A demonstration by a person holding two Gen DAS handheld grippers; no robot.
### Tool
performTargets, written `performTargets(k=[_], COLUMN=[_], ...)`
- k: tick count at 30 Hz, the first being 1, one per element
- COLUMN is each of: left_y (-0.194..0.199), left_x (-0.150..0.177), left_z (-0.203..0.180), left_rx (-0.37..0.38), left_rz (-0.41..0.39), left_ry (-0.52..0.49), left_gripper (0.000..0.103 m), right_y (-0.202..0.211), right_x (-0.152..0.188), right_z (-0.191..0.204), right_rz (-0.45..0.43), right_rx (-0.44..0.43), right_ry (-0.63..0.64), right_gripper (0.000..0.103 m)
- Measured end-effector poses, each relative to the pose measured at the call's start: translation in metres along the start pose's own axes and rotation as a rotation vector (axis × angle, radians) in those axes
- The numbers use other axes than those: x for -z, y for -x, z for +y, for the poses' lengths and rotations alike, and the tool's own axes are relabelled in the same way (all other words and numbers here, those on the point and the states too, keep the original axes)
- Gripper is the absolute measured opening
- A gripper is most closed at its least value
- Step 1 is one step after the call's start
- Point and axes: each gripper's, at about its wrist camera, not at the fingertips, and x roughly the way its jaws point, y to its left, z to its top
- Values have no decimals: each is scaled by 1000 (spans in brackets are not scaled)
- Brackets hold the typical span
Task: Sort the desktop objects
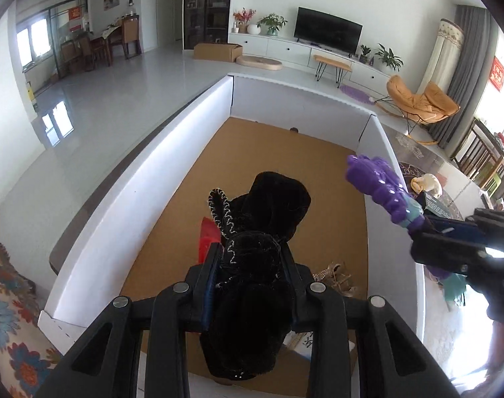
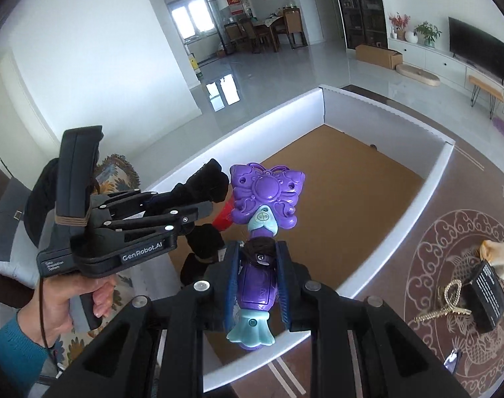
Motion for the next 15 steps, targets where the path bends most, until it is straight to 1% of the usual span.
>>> performTargets(k=[4, 5, 7, 8, 9, 10, 11, 12, 15], left_y=[-15, -19, -26, -28, -26, -25, -21, -16, -3], left_x=[7, 10, 14, 15, 18, 19, 22, 23, 24], left_z=[-8, -11, -18, -21, -25, -29, -32, -36, -50], left_rx=[31, 29, 12, -3, -19, -35, -48, -57, -53], left_rz=[39, 56, 88, 93, 91, 80, 61, 36, -17], left_ry=[-7, -15, -35, -47, -56, -62, -67, -72, -87], left_gripper=[33, 36, 38, 43, 54, 62, 73, 78, 78], right_y=[-45, -54, -72, -78, -82, -82, -78, -71, -39], right_x=[-5, -6, -4, -3, -1, 2, 4, 7, 15], right_z=[-1, -3, -11, -15, -21, -26, -32, -37, -49], right_rz=[37, 50, 99, 115, 125, 122, 104, 74, -40], right_rx=[57, 64, 57, 50, 42, 37, 32, 14, -6], right_ry=[9, 10, -1, -13, -23, -35, -50, -65, -87], right_gripper=[22, 22, 23, 24, 29, 32, 44, 55, 73])
